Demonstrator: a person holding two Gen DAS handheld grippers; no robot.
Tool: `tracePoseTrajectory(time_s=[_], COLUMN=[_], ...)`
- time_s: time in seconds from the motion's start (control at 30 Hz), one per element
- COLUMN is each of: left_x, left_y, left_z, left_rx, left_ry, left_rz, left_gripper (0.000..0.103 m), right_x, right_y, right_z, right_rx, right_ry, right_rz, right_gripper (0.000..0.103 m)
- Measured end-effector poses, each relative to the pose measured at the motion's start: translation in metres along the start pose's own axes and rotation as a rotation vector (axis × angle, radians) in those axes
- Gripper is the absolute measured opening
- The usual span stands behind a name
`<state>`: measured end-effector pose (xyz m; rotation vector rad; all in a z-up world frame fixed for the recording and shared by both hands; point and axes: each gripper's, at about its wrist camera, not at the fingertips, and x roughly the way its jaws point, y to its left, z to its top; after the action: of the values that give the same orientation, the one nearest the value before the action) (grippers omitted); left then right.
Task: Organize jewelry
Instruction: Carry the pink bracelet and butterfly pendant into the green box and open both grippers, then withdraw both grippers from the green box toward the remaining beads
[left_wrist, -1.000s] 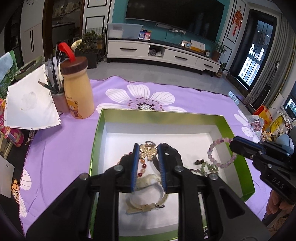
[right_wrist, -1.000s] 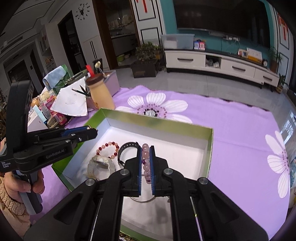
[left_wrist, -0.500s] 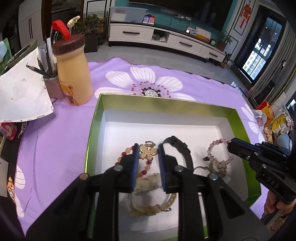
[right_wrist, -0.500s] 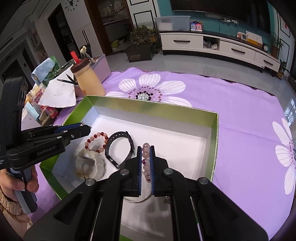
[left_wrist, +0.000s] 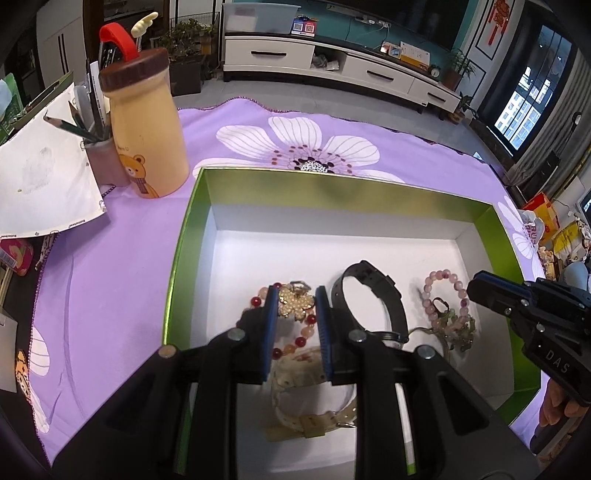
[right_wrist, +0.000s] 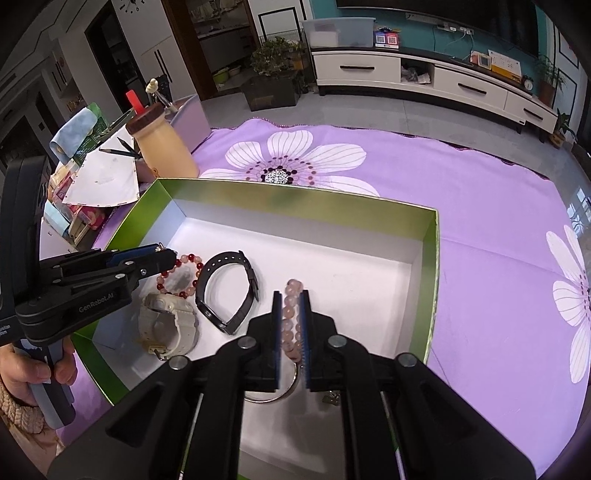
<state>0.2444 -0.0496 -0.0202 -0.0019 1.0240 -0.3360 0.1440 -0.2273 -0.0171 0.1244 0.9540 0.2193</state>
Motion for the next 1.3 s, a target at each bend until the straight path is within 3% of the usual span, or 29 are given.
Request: tracePoseTrajectory(time_s=[0.03,0.17,0.3,0.37,0.5,0.63,0.93,1.13,1.3], left_x=[0.0,-0.006,-0.018,-0.025,-0.049,-0.075,-0.116,-0.099,-0.068], left_y=[0.0,0.0,0.001,0.0,-0.005,-0.013,-0.034,-0.055,-0.083], left_z=[0.0,-0.001,-0.002,-0.003,-0.014,-0.032,-0.097,-0.144,-0.162], left_rx=[-0.001,-0.006,-0.018,-0.015,0.002,0.021,0.05,0.053,0.074], left_ry=[0.003,-0.005,-0.033,-0.045,-0.085,-0.127,-0.144,-0.063,0.015], left_rz=[-0.002,-0.005,-0.01,-0.005,0.003,-0.008,-0.063,-0.116,-0.134], left_gripper=[0.022,0.024,0.05,0.052,0.056,0.064,0.066,0.066,0.055], right_x=[-0.002,-0.014,-0.035,-0.049,-0.074,-0.102,-0.156,-0.162,-0.156], right_y=[-0.001,0.001,0.004,0.005,0.006,0.009,0.008,-0.003,-0.012], right_z=[0.0,-0.001,-0.002,-0.005,-0.015,-0.031,-0.081,-0.133,-0.161], right_rx=[0.005,0.004,-0.008,-0.013,-0.011,-0.017,-0.025,0.031,0.086], right_ry=[-0.004,-0.036,-0.078,-0.107,-0.15,-0.197,-0.282,-0.272,-0.232], right_rz=[0.001,0.004,0.011,0.012,0.021,0.031,0.041,0.062,0.079], right_gripper=[0.025,0.028,0.034,0.04,0.041,0.055,0.056,0.056,0.056])
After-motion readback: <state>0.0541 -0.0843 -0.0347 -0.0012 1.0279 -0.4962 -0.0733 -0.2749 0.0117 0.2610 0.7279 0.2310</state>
